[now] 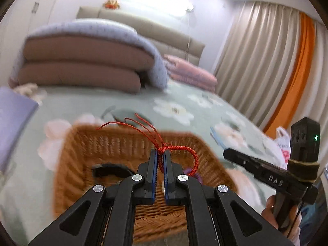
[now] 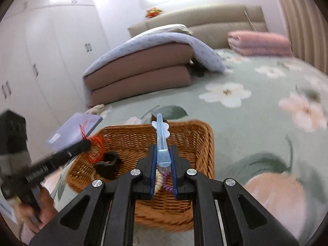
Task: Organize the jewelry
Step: 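Carry the clip and red bracelet into the basket and release both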
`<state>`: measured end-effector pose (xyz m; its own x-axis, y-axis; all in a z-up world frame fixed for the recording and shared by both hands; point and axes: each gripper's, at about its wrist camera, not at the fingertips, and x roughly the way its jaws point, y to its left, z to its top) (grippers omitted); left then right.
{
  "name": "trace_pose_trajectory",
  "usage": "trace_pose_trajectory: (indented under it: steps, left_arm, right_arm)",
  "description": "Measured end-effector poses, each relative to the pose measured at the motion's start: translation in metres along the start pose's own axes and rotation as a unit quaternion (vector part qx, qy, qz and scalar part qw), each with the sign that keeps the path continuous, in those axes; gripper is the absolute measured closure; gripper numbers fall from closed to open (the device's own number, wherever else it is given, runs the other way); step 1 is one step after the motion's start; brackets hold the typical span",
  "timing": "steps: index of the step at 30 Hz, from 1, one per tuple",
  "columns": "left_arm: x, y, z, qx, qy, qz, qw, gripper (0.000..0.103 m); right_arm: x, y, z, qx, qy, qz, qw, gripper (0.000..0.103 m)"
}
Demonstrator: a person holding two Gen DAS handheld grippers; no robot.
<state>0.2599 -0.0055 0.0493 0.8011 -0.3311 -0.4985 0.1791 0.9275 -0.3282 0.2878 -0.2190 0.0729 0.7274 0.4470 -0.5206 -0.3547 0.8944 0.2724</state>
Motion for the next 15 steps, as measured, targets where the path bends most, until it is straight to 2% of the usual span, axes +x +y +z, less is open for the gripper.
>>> trace_pose_trajectory:
  steps: [2, 5, 8, 15]
  left_arm:
    - [0.015, -0.001, -0.011, 0.023, 0.017, 0.024, 0.9993, 0.098]
    - [0.021, 0.000, -0.017, 0.022, 0.028, 0.016, 0.9992, 0.098]
    - [0.020, -0.008, -0.020, 0.041, 0.028, 0.029, 0.9983, 0.098]
    - [0.027, -0.017, -0.028, 0.068, 0.043, 0.045, 0.9957, 0.095]
  right_arm:
    - [0.013, -0.009, -0.003, 0.010, 0.016, -0.013, 1.000, 0.089]
    - [0.027, -0.010, -0.006, 0.008, 0.040, -0.012, 0.999, 0.089]
    - [0.028, -0.001, -0.010, -0.014, 0.044, -0.028, 0.999, 0.089]
    - [0.033, 0.001, -0.017, -0.015, 0.061, -0.016, 0.998, 0.087]
